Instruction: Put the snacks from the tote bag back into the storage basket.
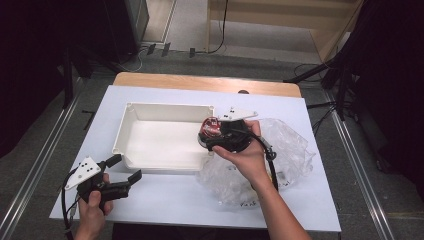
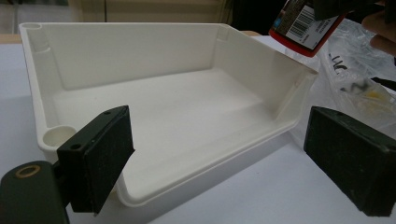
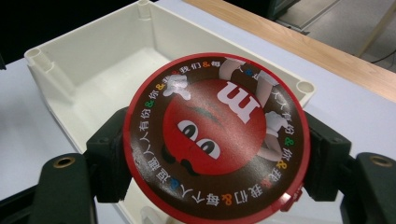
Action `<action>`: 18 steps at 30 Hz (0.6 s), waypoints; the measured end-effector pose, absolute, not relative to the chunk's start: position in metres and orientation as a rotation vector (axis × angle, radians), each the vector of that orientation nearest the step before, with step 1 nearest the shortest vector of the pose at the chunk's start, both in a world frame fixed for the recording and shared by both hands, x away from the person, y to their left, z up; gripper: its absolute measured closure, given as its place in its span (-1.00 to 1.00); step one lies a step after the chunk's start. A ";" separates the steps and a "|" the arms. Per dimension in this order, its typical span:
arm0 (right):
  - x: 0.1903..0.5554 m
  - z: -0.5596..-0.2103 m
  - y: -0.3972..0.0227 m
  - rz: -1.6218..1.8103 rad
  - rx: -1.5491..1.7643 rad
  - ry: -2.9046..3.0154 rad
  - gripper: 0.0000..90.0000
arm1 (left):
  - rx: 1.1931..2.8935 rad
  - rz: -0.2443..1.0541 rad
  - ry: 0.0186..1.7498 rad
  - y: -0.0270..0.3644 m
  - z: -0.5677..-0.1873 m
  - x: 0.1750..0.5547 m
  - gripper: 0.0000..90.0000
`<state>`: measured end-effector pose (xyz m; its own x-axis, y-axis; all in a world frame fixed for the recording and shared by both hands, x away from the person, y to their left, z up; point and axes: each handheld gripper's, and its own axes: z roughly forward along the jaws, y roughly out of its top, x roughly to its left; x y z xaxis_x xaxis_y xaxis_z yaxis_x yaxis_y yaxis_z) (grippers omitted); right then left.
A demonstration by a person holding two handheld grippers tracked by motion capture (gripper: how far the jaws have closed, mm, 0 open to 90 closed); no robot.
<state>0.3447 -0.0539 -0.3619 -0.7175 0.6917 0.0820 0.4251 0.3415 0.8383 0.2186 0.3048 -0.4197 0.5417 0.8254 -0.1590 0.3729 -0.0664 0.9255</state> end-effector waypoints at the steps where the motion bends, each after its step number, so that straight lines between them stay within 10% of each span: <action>1: 0.345 -0.362 -0.054 1.317 0.998 2.321 -0.42 | 1.666 0.507 1.023 0.305 -0.420 0.219 -0.81; 18: 0.345 -0.371 -0.041 1.315 0.916 2.362 -0.42 | 1.674 0.500 1.024 0.303 -0.421 0.219 -0.81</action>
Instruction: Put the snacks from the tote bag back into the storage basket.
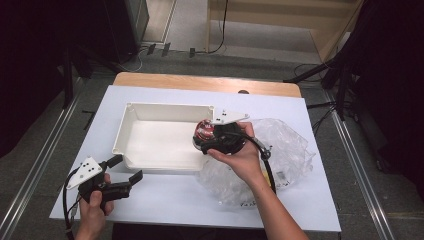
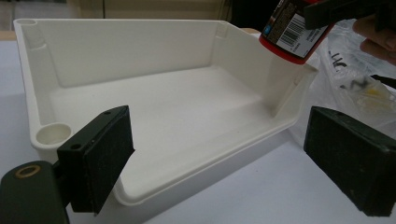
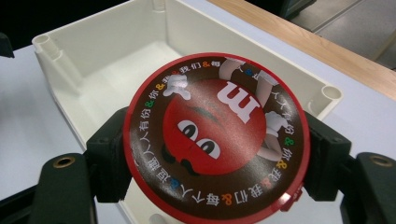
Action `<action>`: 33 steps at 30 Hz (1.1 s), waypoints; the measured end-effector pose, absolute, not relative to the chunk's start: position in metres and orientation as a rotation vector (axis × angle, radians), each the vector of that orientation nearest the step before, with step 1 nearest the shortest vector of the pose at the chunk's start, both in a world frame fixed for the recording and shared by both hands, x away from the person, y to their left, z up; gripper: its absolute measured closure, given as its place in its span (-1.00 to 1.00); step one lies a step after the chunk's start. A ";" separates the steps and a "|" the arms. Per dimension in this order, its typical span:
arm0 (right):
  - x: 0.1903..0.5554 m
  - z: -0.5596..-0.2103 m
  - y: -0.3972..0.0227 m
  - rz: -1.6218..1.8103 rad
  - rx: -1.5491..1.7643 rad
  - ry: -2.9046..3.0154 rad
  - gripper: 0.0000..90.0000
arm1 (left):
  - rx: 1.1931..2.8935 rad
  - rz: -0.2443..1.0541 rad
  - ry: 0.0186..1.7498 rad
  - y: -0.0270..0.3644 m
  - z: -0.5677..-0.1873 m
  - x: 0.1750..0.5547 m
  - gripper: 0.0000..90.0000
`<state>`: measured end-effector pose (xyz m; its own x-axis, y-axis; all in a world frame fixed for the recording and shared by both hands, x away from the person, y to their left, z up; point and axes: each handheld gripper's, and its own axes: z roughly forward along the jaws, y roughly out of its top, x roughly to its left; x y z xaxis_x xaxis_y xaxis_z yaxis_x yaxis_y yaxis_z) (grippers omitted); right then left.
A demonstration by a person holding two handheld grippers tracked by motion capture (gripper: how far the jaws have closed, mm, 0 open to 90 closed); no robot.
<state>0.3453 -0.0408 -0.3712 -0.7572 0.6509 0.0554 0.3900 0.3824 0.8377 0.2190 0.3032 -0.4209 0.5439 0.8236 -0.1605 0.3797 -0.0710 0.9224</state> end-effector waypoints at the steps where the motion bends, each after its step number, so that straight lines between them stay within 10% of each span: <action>1: 0.345 -0.372 -0.040 1.314 0.913 2.367 -0.42 | 1.675 0.501 1.024 0.303 -0.421 0.219 -0.81; 33: 0.349 -0.396 -0.026 1.208 0.895 2.446 -0.42 | 1.678 0.488 1.028 0.303 -0.423 0.220 -0.81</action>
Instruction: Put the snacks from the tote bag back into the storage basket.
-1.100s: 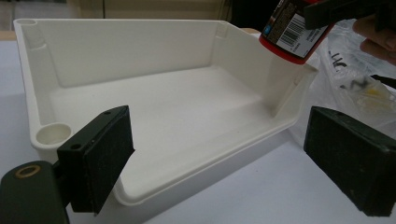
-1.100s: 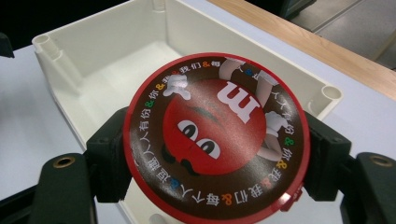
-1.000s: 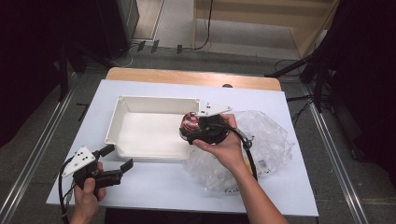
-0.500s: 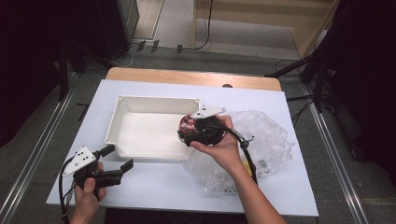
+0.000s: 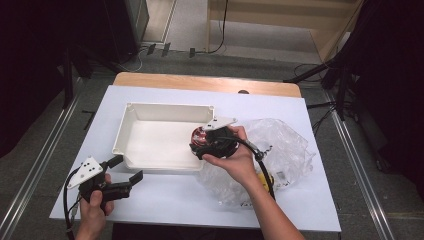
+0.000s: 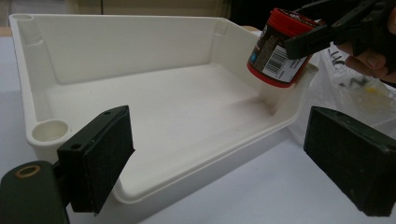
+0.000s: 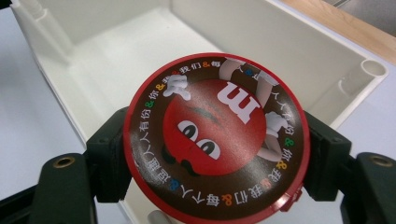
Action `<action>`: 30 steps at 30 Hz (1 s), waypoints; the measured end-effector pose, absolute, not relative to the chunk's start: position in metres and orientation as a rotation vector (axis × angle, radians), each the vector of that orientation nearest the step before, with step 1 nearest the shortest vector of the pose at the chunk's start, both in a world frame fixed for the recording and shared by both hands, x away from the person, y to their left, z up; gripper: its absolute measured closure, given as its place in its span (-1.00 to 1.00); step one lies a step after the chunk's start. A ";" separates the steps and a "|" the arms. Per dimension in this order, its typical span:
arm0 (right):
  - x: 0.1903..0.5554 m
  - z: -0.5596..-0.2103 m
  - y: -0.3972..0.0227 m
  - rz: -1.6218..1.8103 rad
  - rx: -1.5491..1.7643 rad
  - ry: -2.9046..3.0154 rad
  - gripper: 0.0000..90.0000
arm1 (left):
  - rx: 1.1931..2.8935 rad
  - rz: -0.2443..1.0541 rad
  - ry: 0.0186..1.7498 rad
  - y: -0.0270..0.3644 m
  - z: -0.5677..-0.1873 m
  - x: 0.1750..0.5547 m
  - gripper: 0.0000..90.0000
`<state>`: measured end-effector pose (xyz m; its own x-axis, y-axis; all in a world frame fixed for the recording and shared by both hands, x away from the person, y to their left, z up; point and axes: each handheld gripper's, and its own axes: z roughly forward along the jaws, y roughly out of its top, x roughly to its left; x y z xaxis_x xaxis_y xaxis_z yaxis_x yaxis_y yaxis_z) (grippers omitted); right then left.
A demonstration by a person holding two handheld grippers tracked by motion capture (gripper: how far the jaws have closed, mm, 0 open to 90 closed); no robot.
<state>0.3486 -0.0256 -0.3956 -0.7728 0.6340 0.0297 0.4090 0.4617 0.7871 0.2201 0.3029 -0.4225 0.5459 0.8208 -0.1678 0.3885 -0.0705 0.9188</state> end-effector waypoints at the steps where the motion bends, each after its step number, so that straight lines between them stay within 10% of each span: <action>1: 0.349 -0.397 -0.026 1.205 0.888 2.449 -0.42 | 1.680 0.487 1.029 0.303 -0.423 0.220 -0.81; 30: 0.352 -0.414 -0.017 1.095 0.855 2.526 -0.43 | 1.681 0.483 1.030 0.301 -0.423 0.219 -0.81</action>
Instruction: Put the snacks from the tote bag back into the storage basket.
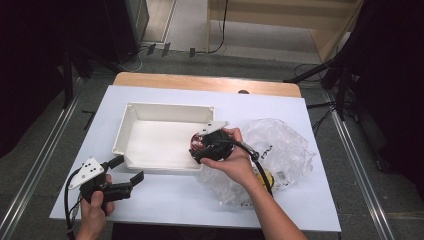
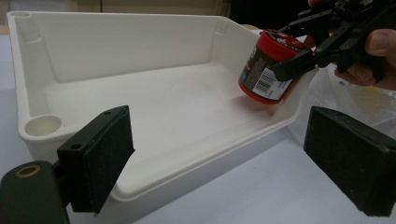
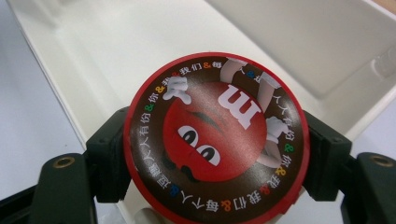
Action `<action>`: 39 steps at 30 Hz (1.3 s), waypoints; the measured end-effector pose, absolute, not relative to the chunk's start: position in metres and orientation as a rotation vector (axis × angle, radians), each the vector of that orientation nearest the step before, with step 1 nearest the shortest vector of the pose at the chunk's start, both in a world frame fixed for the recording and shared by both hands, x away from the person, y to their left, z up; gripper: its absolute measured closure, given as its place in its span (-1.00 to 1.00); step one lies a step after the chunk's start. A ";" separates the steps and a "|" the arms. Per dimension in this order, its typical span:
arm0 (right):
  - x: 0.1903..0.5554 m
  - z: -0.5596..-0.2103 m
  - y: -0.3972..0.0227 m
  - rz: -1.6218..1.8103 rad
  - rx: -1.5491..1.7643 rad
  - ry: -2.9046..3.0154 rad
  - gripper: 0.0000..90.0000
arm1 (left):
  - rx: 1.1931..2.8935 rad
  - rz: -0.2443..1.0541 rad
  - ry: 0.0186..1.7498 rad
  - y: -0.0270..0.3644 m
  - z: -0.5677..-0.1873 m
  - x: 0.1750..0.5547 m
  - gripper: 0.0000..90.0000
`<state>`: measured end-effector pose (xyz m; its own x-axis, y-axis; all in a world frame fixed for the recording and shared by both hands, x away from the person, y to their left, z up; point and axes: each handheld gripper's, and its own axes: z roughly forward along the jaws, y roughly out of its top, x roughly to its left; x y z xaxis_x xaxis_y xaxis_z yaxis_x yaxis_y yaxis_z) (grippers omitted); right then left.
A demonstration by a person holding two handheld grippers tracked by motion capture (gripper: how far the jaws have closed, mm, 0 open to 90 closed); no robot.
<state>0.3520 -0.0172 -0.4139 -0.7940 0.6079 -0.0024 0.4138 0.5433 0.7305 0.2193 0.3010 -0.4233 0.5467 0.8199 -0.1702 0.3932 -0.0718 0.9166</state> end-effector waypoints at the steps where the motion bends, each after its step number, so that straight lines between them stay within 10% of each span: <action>1: 0.352 -0.414 -0.017 1.093 0.849 2.531 -0.43 | 1.683 0.483 1.029 0.301 -0.423 0.219 -0.81; 39: 0.346 -0.402 -0.049 1.174 1.001 2.454 -0.81 | 1.666 0.467 1.032 0.298 -0.421 0.229 -0.81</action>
<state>0.3460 -0.0490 -0.4021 -0.7357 0.6735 0.0719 0.4785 0.4416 0.7590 0.2293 0.2978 -0.4214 0.5480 0.8150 -0.1884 0.3964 -0.0547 0.9164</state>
